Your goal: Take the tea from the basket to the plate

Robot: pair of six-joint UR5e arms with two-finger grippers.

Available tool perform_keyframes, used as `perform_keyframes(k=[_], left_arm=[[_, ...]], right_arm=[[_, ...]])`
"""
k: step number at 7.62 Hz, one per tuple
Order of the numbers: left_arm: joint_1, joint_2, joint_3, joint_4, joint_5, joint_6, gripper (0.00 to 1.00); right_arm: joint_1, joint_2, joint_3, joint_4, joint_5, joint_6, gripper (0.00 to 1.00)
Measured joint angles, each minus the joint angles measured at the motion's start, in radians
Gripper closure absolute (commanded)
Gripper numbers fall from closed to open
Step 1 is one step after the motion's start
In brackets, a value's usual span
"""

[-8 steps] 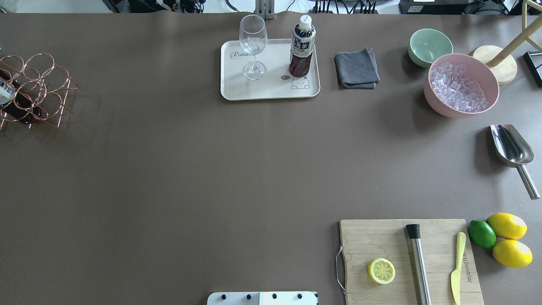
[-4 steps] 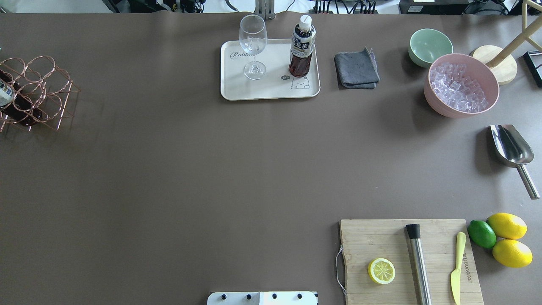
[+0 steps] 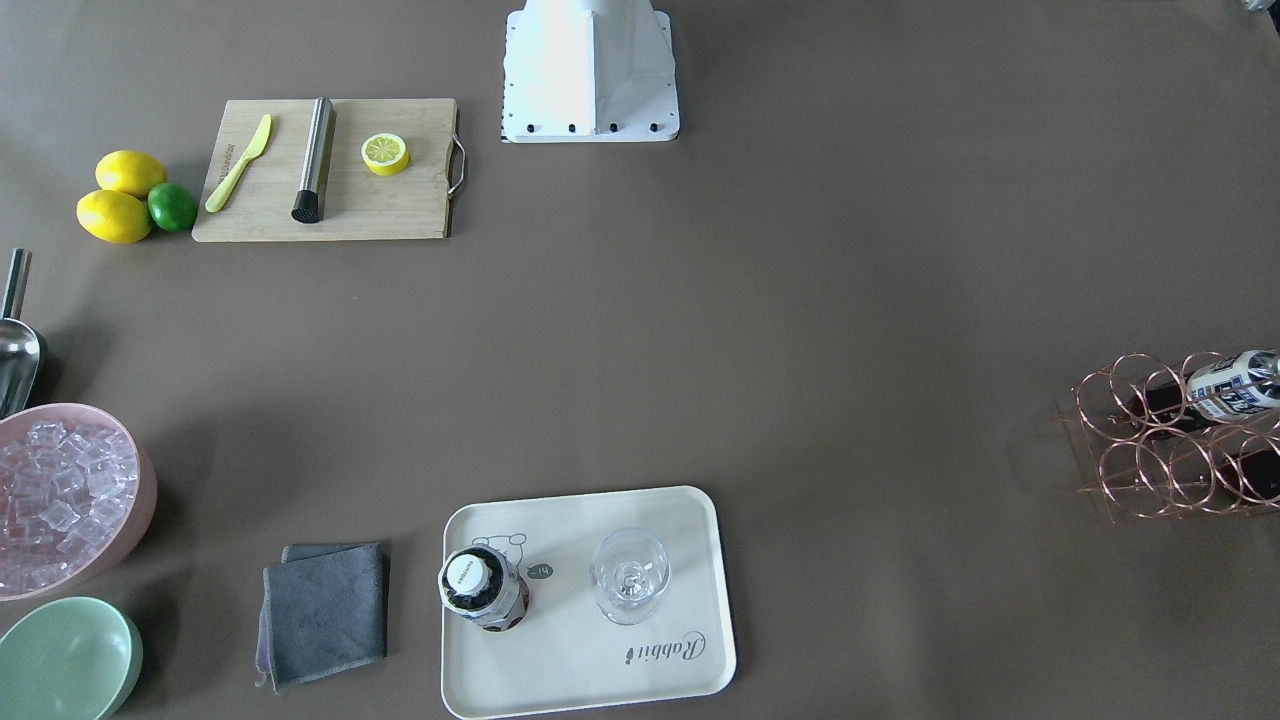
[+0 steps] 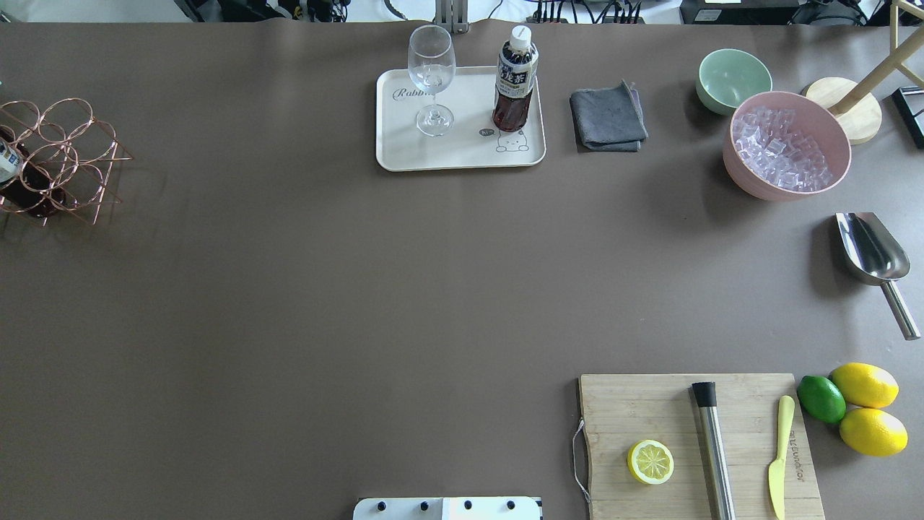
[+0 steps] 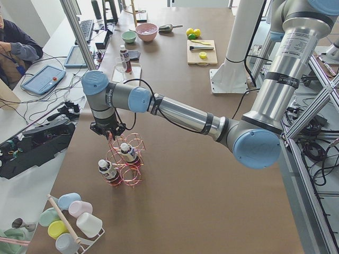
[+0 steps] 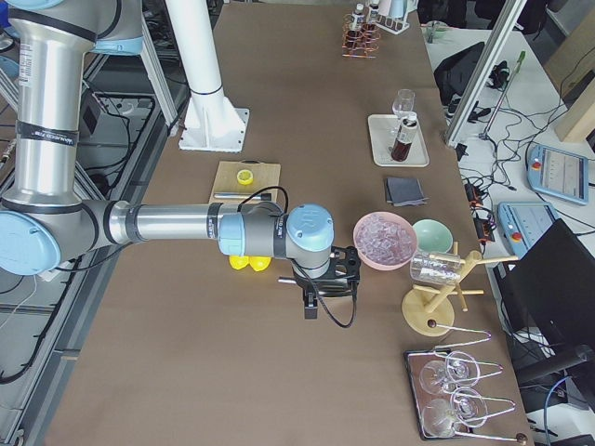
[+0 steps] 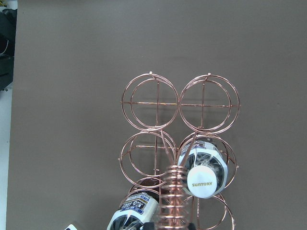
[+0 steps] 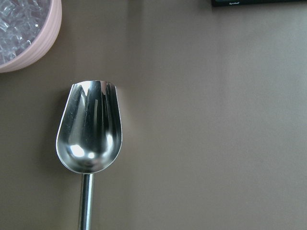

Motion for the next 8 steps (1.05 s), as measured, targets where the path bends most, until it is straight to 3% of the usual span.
perform_keyframes(k=[8], left_arm=[[0.006,0.000,0.002,-0.008,0.000,-0.002,1.00]], right_arm=[[0.017,-0.001,0.002,0.000,0.000,0.000,0.00]])
